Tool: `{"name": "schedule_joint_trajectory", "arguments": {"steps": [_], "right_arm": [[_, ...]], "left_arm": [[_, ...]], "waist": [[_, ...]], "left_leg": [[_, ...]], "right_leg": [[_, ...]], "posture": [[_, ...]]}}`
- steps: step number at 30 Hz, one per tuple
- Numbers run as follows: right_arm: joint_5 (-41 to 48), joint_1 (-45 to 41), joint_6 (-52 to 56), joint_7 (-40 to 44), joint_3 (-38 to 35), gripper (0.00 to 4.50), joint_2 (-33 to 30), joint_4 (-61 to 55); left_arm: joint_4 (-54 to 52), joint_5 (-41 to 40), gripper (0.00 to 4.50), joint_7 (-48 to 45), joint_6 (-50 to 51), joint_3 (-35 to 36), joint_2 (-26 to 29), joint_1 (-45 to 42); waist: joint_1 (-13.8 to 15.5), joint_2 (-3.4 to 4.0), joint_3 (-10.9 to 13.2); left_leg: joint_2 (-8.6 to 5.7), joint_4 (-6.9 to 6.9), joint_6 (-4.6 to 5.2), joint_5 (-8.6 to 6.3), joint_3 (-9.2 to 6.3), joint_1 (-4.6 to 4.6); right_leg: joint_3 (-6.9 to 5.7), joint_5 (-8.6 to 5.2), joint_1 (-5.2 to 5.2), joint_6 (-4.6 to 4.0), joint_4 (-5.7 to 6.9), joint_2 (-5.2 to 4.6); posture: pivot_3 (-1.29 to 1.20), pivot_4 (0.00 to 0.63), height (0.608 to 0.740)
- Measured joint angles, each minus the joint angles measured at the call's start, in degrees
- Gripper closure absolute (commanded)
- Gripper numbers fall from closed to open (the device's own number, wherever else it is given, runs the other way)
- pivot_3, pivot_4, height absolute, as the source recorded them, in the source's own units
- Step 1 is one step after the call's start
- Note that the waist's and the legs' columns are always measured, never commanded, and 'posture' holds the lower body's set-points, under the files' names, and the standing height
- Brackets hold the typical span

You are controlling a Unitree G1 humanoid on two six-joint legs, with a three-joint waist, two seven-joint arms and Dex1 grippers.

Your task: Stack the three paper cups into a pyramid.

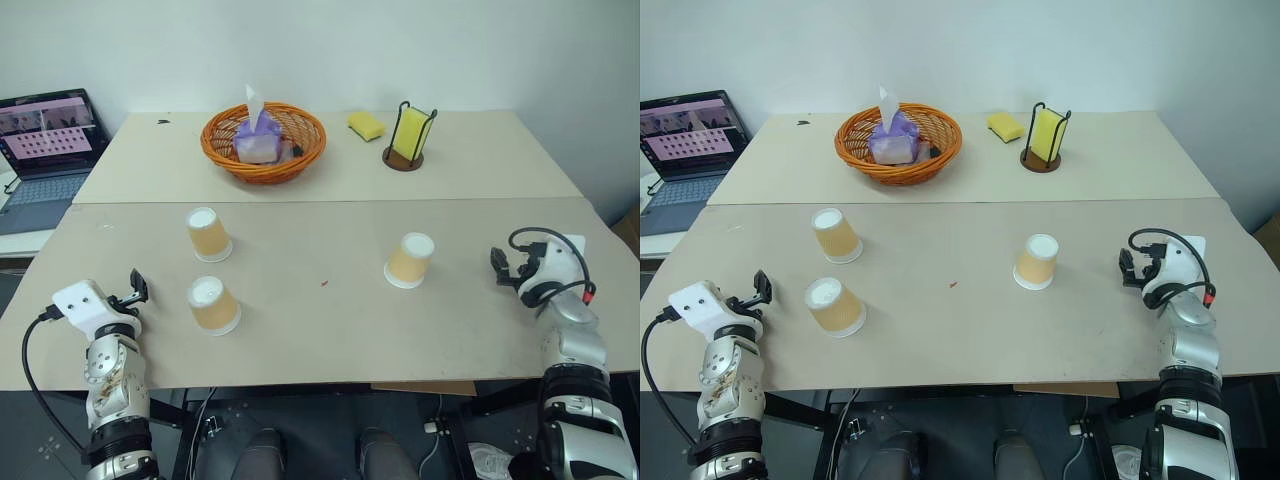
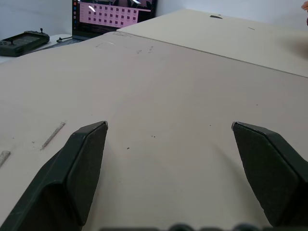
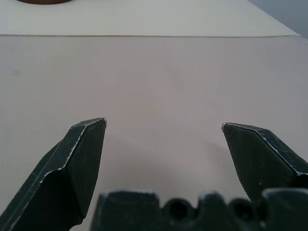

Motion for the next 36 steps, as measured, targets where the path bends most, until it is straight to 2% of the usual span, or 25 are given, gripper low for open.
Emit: {"name": "schedule_joint_trajectory", "arguments": {"steps": [2,4,8,13,21,24,28,36], "right_arm": [[0.1,-0.3,0.3,0.1,0.0,0.0,0.0,0.1],[0.7,-2.8,1.9,0.8,-0.2,0.0,-0.7,0.2],[2.9,-8.6,5.5,5.6,-0.1,0.0,-4.8,-6.5],[11.8,-14.1,15.5,18.0,5.7,0.0,-5.3,-23.6],[27.1,-10.3,29.3,41.4,19.8,0.0,-8.3,-48.3],[29.5,-9.5,31.3,47.3,22.6,0.0,-10.1,-53.4],[30.1,-8.5,31.7,52.3,26.3,0.0,-12.1,-56.1],[28.0,-7.2,31.6,53.9,28.5,0.0,-12.4,-56.3]], "left_arm": [[-0.1,-0.5,0.09,-0.9,0.4,0.0,0.4,0.1],[-0.7,-2.4,0.09,-4.6,2.5,0.1,3.2,0.7],[-10.8,-8.4,0.09,-10.3,7.4,1.9,7.5,3.4],[-29.1,-19.8,0.09,-14.9,19.4,3.0,11.6,9.2],[-48.2,-27.8,0.09,-30.0,28.9,2.3,20.8,26.4],[-51.1,-29.0,0.09,-34.4,31.0,2.1,22.8,30.3],[-51.1,-28.0,0.09,-37.5,31.2,1.0,24.5,29.6],[-44.5,-21.8,0.09,-42.1,30.0,-3.7,26.2,25.3]], "waist": [[0.0,0.0,0.0],[-0.3,0.01,0.0],[-0.7,0.04,0.0],[-1.0,0.0,0.1],[-0.2,-0.02,0.1],[0.2,-0.03,0.1],[0.4,-0.04,0.1],[0.1,-0.06,0.1]], "left_leg": [[0.0,0.0,0.0,0.0,0.0,0.0],[0.01,0.0,-0.01,0.01,0.01,-0.03],[0.09,-0.11,-0.01,0.0,0.0,-0.03],[0.14,-0.11,-0.01,0.0,-0.06,-0.03],[0.17,-0.15,0.01,-0.01,-0.08,-0.08],[0.16,-0.11,0.01,-0.01,-0.07,-0.06],[0.17,-0.11,0.01,-0.01,-0.06,-0.03],[0.19,-0.15,0.01,-0.01,-0.05,-0.08]], "right_leg": [[0.0,0.0,0.0,0.0,0.01,0.0],[0.02,0.0,-0.08,0.0,0.06,0.02],[0.02,-0.01,-0.1,-0.01,-0.01,0.06],[-0.04,-0.01,-0.05,-0.01,-0.03,0.07],[-0.12,0.02,-0.03,-0.11,-0.3,0.06],[-0.13,0.02,0.0,-0.13,-0.33,0.06],[-0.15,0.02,0.01,-0.15,-0.33,0.08],[-0.14,0.03,-0.07,-0.16,-0.34,0.11]], "posture": [[0.0,0.15,0.74],[0.0,0.15,0.74],[0.0,0.15,0.74],[0.0,0.15,0.74],[0.0,0.15,0.74],[0.0,0.15,0.74],[0.0,0.15,0.74],[0.0,0.15,0.74]]}}
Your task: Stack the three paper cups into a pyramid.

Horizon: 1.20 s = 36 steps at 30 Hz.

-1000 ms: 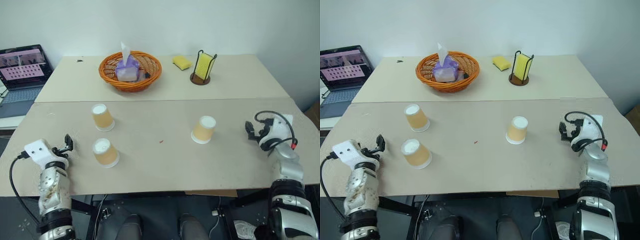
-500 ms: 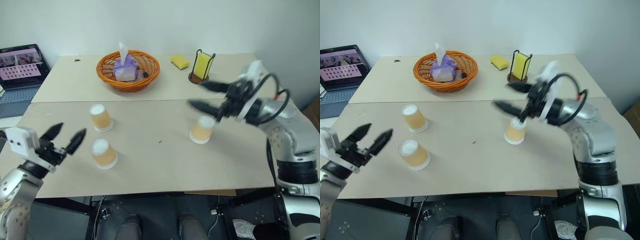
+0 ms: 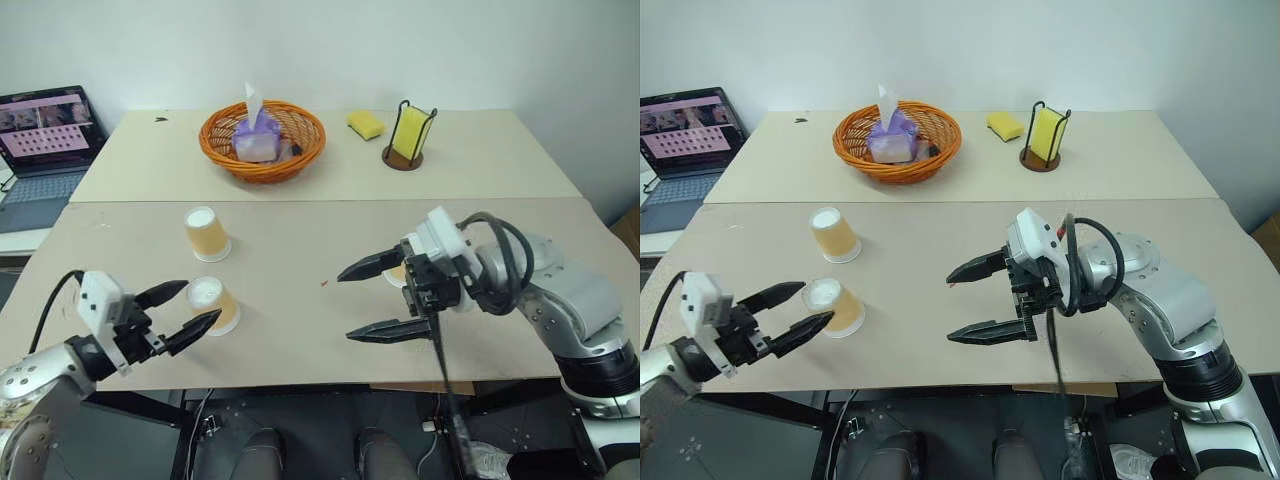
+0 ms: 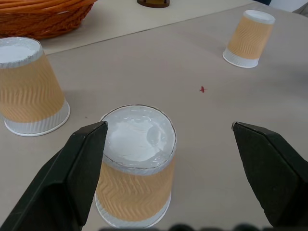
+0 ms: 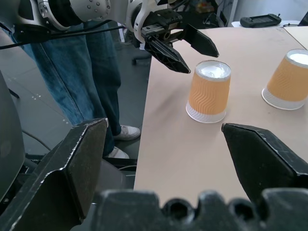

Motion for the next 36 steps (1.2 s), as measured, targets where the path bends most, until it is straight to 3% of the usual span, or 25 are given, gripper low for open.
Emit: {"name": "schedule_joint_trajectory", "arguments": {"steps": [14,25,36], "right_arm": [[-2.2,2.5,0.0,-2.0,0.0,0.0,-0.2,-0.6],[-2.2,4.3,0.0,-4.0,-1.5,0.0,-2.4,-1.8],[-2.2,6.1,0.0,-6.8,-2.9,0.0,-3.1,-3.0]], "left_arm": [[11.4,8.0,0.09,-6.6,-6.7,-3.7,-0.6,-2.9],[16.7,10.9,0.09,-7.7,-7.8,-11.9,-3.7,-15.2],[19.4,10.9,0.09,-10.1,-6.5,-13.8,-3.5,-20.5]], "waist": [[0.1,-0.01,0.0],[0.4,-0.04,0.0],[0.0,-0.05,0.0]], "left_leg": [[-0.01,0.01,0.0,0.0,-0.01,-0.02],[-0.03,0.04,0.0,0.0,-0.03,-0.04],[-0.03,0.06,0.0,0.0,-0.04,-0.04]], "right_leg": [[0.0,0.0,0.0,0.0,0.0,-0.03],[-0.01,0.01,0.01,0.01,0.02,-0.03],[-0.02,0.01,0.01,0.02,0.05,-0.02]], "posture": [[0.0,0.15,0.74],[0.0,0.15,0.74],[0.0,0.15,0.74]]}}
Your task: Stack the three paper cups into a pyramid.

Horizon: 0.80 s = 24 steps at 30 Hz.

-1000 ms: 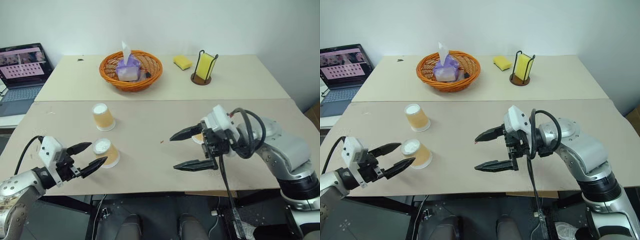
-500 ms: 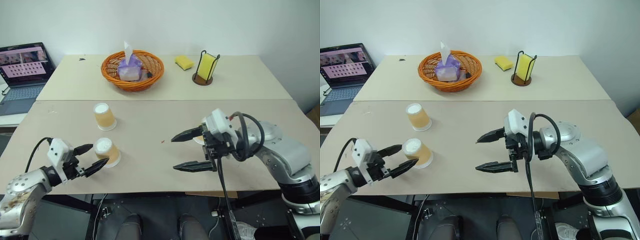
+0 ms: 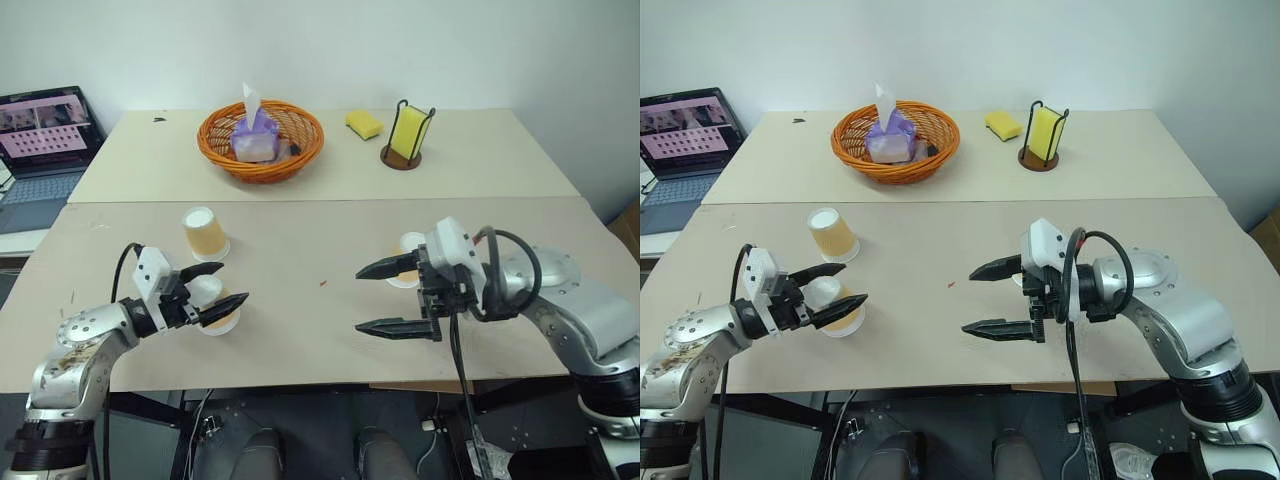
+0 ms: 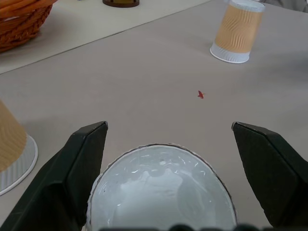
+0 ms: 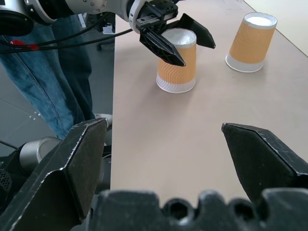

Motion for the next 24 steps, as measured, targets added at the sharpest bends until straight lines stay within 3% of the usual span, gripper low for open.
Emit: {"name": "schedule_joint_trajectory", "arguments": {"steps": [11,15,17,24], "right_arm": [[0.0,0.0,0.0,-1.3,0.0,0.0,0.0,-0.4],[-0.2,-0.2,0.0,-1.3,0.0,0.0,0.0,-0.2],[-0.5,-0.3,0.0,-1.3,0.0,0.0,0.0,0.1],[-1.1,-0.4,0.0,-1.3,0.0,0.0,0.2,0.9]], "left_arm": [[0.7,0.9,0.09,-0.1,0.8,-0.6,0.2,-0.9],[0.7,0.9,1.11,0.2,1.7,-0.5,0.3,-0.9],[0.7,0.9,1.85,0.3,2.2,-0.2,0.3,-0.9],[0.4,0.7,1.87,1.9,3.8,0.4,0.3,-1.1]], "waist": [[0.1,0.0,0.0],[0.1,0.0,0.0],[0.1,0.0,0.0],[0.1,-0.01,0.0]], "left_leg": [[0.0,0.0,0.0,0.0,0.0,-0.01],[0.0,0.0,0.0,0.0,0.0,-0.01],[0.0,0.0,0.0,0.0,-0.01,0.0],[0.0,0.0,0.0,0.0,-0.01,-0.01]], "right_leg": [[0.0,0.0,0.0,0.0,0.0,0.0],[0.0,0.0,-0.01,0.0,0.0,0.0],[0.0,0.0,-0.01,0.0,0.0,0.0],[0.0,0.0,0.0,0.0,0.01,-0.01]], "posture": [[0.0,0.15,0.74],[0.0,0.15,0.74],[0.0,0.15,0.74],[0.0,0.15,0.74]]}}
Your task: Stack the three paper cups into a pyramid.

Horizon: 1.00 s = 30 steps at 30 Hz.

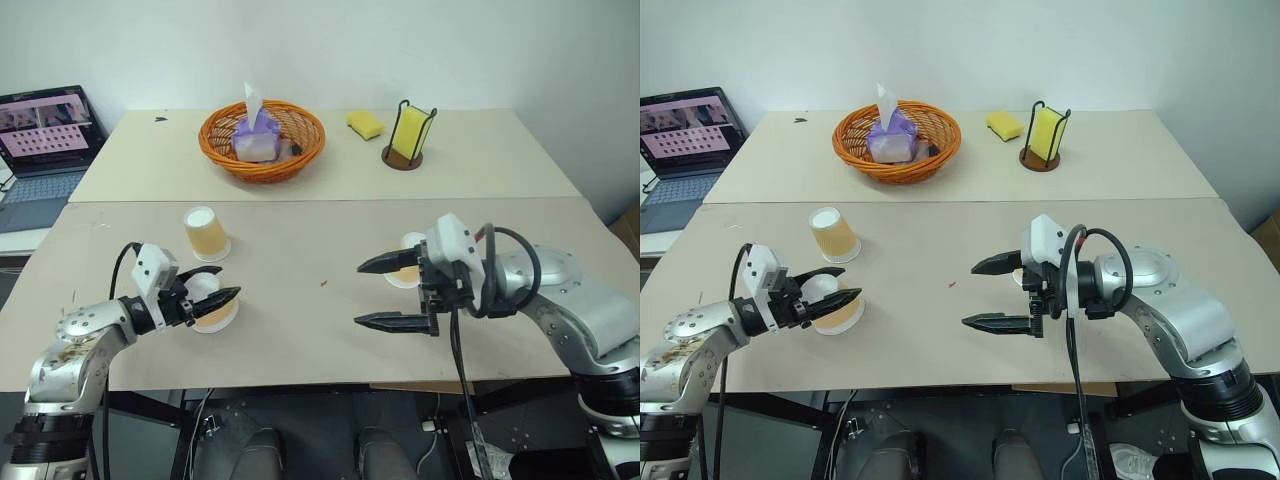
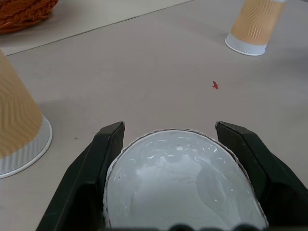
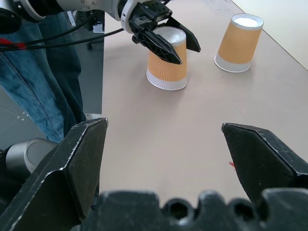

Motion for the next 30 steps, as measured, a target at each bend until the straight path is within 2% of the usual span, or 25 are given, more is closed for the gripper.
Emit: {"name": "schedule_joint_trajectory", "arguments": {"steps": [4,7,12,15,22,30], "right_arm": [[-0.2,0.0,0.0,-0.2,0.0,0.0,0.3,0.0],[-0.6,0.0,0.0,-1.0,0.0,0.0,0.6,0.1],[-2.5,0.0,-0.2,-2.7,-0.2,0.0,1.1,0.8],[-2.9,0.2,-0.2,-3.7,-0.2,0.0,1.5,1.0],[-3.4,0.8,-0.2,-5.6,-0.9,0.0,1.6,0.6],[-3.4,1.5,-0.2,-7.4,-1.9,0.0,1.5,-0.2]], "left_arm": [[0.0,-0.3,1.87,0.4,1.2,0.0,-0.2,-2.9],[0.6,-1.0,1.87,-0.2,2.4,-1.5,-0.6,-9.3],[6.1,-0.1,1.87,-3.4,2.4,-9.2,-5.9,-26.7],[12.4,3.3,1.87,-7.3,-0.6,-15.5,-10.0,-33.1],[29.1,10.1,1.87,-14.8,-8.4,-24.0,-18.7,-41.9],[41.9,16.2,1.87,-19.5,-15.2,-27.3,-23.9,-43.4]], "waist": [[0.0,0.0,0.0],[0.5,-0.02,0.0],[1.5,-0.03,0.0],[1.4,-0.03,0.0],[1.0,-0.05,0.0],[1.2,-0.06,0.0]], "left_leg": [[0.0,0.02,0.0,0.0,-0.01,-0.01],[-0.03,0.11,0.0,0.0,-0.07,-0.1],[-0.09,0.28,0.0,0.0,-0.06,-0.27],[-0.09,0.3,0.01,0.0,-0.07,-0.3],[-0.09,0.34,0.02,0.0,-0.07,-0.32],[-0.11,0.42,0.03,0.0,-0.09,-0.39]], "right_leg": [[-0.01,0.0,0.0,0.0,0.01,0.01],[-0.08,0.01,0.01,0.02,0.01,0.0],[-0.08,0.04,0.0,0.08,-0.03,-0.01],[-0.08,0.04,-0.03,0.09,-0.03,0.0],[-0.07,0.03,-0.06,0.09,-0.01,0.03],[-0.08,0.03,-0.06,0.1,0.0,0.02]], "posture": [[0.0,0.15,0.74],[0.0,0.15,0.74],[0.0,0.15,0.74],[0.0,0.15,0.74],[0.0,0.15,0.74],[0.0,0.15,0.74]]}}
